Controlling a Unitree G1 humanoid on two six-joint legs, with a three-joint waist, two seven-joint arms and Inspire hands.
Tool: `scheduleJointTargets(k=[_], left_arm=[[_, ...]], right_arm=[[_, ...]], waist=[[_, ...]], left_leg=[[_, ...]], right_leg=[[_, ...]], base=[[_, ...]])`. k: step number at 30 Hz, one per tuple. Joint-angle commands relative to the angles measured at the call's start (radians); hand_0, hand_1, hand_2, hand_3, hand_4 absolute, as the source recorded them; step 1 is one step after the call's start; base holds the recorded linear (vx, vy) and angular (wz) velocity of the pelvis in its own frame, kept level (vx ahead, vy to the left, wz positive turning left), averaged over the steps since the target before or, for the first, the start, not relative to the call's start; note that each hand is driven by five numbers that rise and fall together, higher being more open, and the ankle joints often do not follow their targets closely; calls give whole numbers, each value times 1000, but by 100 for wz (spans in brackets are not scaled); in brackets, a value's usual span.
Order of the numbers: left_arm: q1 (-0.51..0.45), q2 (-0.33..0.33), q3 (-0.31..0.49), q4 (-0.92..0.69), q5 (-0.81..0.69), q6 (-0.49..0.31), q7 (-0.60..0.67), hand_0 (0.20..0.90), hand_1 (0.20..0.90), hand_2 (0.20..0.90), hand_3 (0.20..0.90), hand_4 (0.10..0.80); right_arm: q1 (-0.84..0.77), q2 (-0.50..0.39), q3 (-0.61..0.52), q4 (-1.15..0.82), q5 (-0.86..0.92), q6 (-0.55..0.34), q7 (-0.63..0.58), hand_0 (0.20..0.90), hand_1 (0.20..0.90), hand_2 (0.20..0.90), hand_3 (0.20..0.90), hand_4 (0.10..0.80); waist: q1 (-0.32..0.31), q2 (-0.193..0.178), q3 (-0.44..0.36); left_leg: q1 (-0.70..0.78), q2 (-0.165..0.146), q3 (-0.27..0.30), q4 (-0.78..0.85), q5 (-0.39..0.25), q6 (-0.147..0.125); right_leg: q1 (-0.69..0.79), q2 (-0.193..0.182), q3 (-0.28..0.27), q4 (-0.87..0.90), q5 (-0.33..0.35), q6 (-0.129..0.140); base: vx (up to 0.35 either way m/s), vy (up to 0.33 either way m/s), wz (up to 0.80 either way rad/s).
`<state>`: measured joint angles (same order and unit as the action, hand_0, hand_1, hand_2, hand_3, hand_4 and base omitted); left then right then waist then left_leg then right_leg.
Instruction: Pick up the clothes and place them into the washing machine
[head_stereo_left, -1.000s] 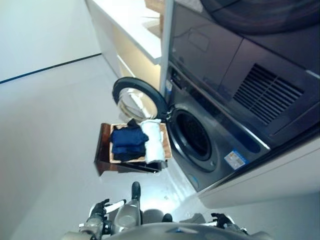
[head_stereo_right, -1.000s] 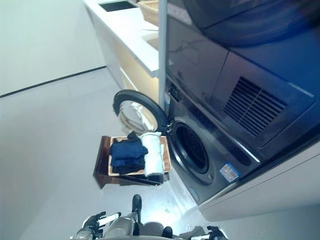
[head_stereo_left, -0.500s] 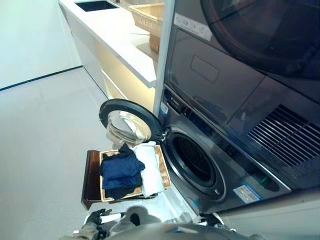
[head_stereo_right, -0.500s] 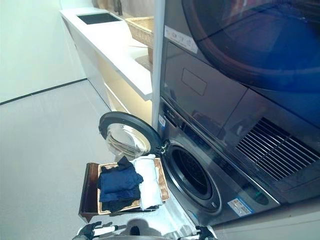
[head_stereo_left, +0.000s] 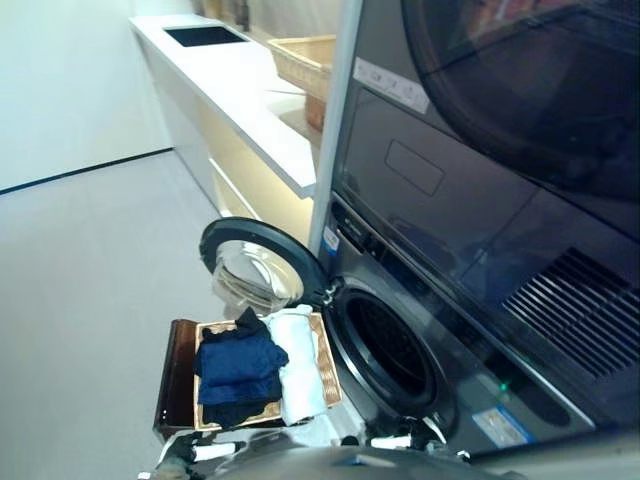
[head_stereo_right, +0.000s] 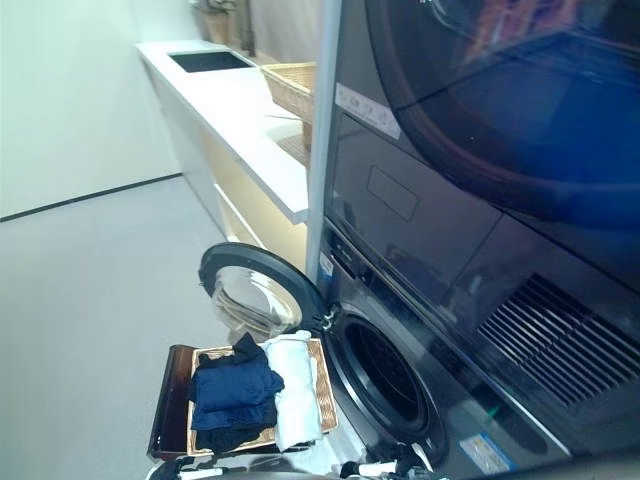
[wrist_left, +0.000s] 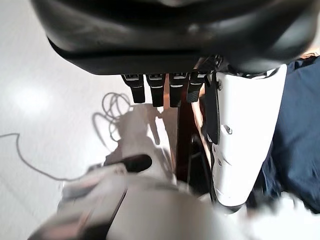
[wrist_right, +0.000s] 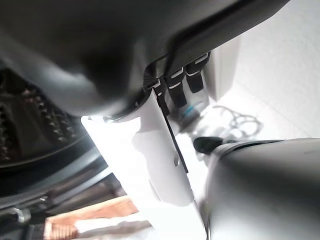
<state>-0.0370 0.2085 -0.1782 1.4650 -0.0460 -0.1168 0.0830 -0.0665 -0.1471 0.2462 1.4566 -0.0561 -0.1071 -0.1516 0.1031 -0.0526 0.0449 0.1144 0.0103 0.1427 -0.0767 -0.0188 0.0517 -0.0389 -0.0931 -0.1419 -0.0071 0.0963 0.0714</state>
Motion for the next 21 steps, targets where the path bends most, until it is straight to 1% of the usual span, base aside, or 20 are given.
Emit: scheduleJointTargets(k=[1, 3, 4, 5, 6, 7, 8, 9, 10, 11, 12, 13, 14, 15, 16, 17, 18, 21], left_arm=[[-68, -13, -30, 27, 48, -24, 8, 900, 900, 900, 900, 800], [-74, -12, -41, 20, 58, -26, 12, 900, 900, 900, 900, 800], [-96, -12, -68, 8, 69, -28, 16, 900, 900, 900, 900, 800], [-111, -13, -83, -8, 73, -29, 21, 900, 900, 900, 900, 800], [-117, -14, -100, -22, 82, -32, 23, 900, 900, 900, 900, 800], [-125, -16, -122, -30, 93, -39, 31, 900, 900, 900, 900, 800], [-125, -17, -122, -30, 93, -39, 31, 900, 900, 900, 900, 800], [-132, -18, -131, -37, 95, -45, 35, 900, 900, 900, 900, 800], [-137, -23, -142, -39, 105, -46, 40, 900, 900, 900, 900, 800], [-137, -23, -142, -39, 105, -46, 40, 900, 900, 900, 900, 800], [-153, -8, -166, -50, 122, -49, 52, 900, 900, 900, 900, 800], [-165, 3, -168, -58, 117, -52, 59, 900, 900, 900, 900, 800], [-165, 3, -168, -58, 117, -52, 59, 900, 900, 900, 900, 800], [-181, 19, -165, -71, 117, -57, 77, 900, 900, 900, 900, 800], [-181, 20, -165, -71, 117, -57, 77, 900, 900, 900, 900, 800], [-179, 23, -160, -57, 127, -59, 88, 900, 900, 900, 900, 800], [-180, 24, -157, -50, 130, -57, 95, 900, 900, 900, 900, 800], [-178, 15, -161, -53, 130, -58, 100, 900, 900, 900, 900, 800]], right_arm=[[-37, -55, 18, 17, -35, -10, -18, 900, 900, 900, 900, 800], [-48, -59, 25, -2, -31, -16, -19, 900, 900, 900, 900, 800], [-65, -70, 31, -26, -20, -26, -27, 900, 900, 900, 900, 800], [-73, -78, 31, -42, -13, -27, -30, 900, 900, 900, 900, 800], [-77, -83, 34, -49, -9, -26, -28, 900, 900, 900, 900, 800], [-86, -89, 40, -60, -7, -30, -32, 900, 900, 900, 900, 800], [-85, -89, 39, -60, -7, -30, -32, 900, 900, 900, 900, 800], [-93, -96, 45, -68, -9, -32, -30, 900, 900, 900, 900, 800], [-104, -108, 46, -80, -7, -37, -28, 900, 900, 900, 900, 800], [-104, -108, 46, -80, -7, -37, -28, 900, 900, 900, 900, 800], [-121, -115, 73, -113, -44, -41, -44, 900, 900, 900, 900, 800], [-143, -115, 90, -132, -62, -40, -58, 900, 900, 900, 900, 800], [-144, -115, 90, -132, -62, -40, -58, 900, 900, 900, 900, 800], [-187, -116, 127, -172, -93, -39, -68, 900, 900, 900, 900, 800], [-187, -116, 127, -172, -94, -38, -68, 900, 900, 900, 900, 800], [-223, -103, 182, -192, -174, -34, -74, 900, 900, 900, 900, 800], [-239, -100, 201, -196, -205, -33, -75, 900, 900, 900, 900, 800], [-254, -88, 233, -200, -246, -30, -80, 900, 900, 900, 900, 800]], waist=[[4, -3, 9], [2, -5, 11], [-10, -8, 21], [-19, -16, 32], [-16, -20, 39], [-15, -24, 41], [-16, -24, 41], [-18, -25, 42], [-20, -10, 40], [-19, -10, 40], [-25, 10, 49], [-19, 12, 61], [-19, 11, 61], [-8, 14, 68], [-7, 14, 69], [5, 10, 70], [10, 6, 70], [16, 0, 70]], left_leg=[[-35, 20, 24, -11, 31, -84], [-49, 24, 13, -11, 38, -91], [-71, 37, 39, -11, 52, -99], [-81, 58, 82, -11, 64, -102], [-86, 76, 85, -11, 70, -109], [-101, 104, 64, -11, 87, -124], [-101, 104, 62, -10, 87, -124], [-117, 147, 48, -11, 106, -143], [-111, 188, 59, -9, 105, -153], [-111, 188, 59, -9, 105, -153], [-125, 174, 61, -10, 100, -149], [-135, 156, 43, -4, 96, -146], [-135, 156, 44, -4, 95, -146], [-134, 127, 50, -4, 86, -138], [-132, 127, 52, -4, 86, -138], [-120, 113, 62, -11, 74, -130], [-114, 109, 67, -11, 68, -128], [-103, 108, 74, -11, 59, -125]], right_leg=[[53, 17, -4, 54, -61, 25], [56, 20, -7, 43, -63, 24], [52, 14, -23, 39, -62, 21], [45, 2, -37, 47, -58, 22], [39, -5, -41, 52, -58, 27], [31, -20, -38, 55, -56, 32], [31, -20, -39, 56, -57, 32], [17, -42, -39, 61, -57, 41], [-7, -68, -56, 91, -72, 56], [-7, -68, -56, 91, -72, 56], [-43, -93, -38, 122, -65, 57], [-63, -104, -23, 123, -55, 59], [-64, -105, -23, 124, -56, 60], [-68, -124, -2, 104, -17, 71], [-67, -124, -1, 103, -17, 72], [-65, -134, 18, 80, 1, 80], [-59, -136, 23, 70, 7, 82], [-48, -141, 18, 62, 8, 88]], base=[[-3, -56, 22], [-53, -40, 16], [-149, 6, 12], [-180, 44, 41], [-142, 93, 71], [-68, 69, 89], [-66, 116, 52], [-78, 191, 28], [-78, 192, 6], [-75, 285, 0], [-110, 245, -15], [-110, 246, -8], [-147, 205, 6], [-76, 126, 3], [-91, 212, -24], [-17, 124, -30], [-17, 123, -25], [12, 55, -31]])
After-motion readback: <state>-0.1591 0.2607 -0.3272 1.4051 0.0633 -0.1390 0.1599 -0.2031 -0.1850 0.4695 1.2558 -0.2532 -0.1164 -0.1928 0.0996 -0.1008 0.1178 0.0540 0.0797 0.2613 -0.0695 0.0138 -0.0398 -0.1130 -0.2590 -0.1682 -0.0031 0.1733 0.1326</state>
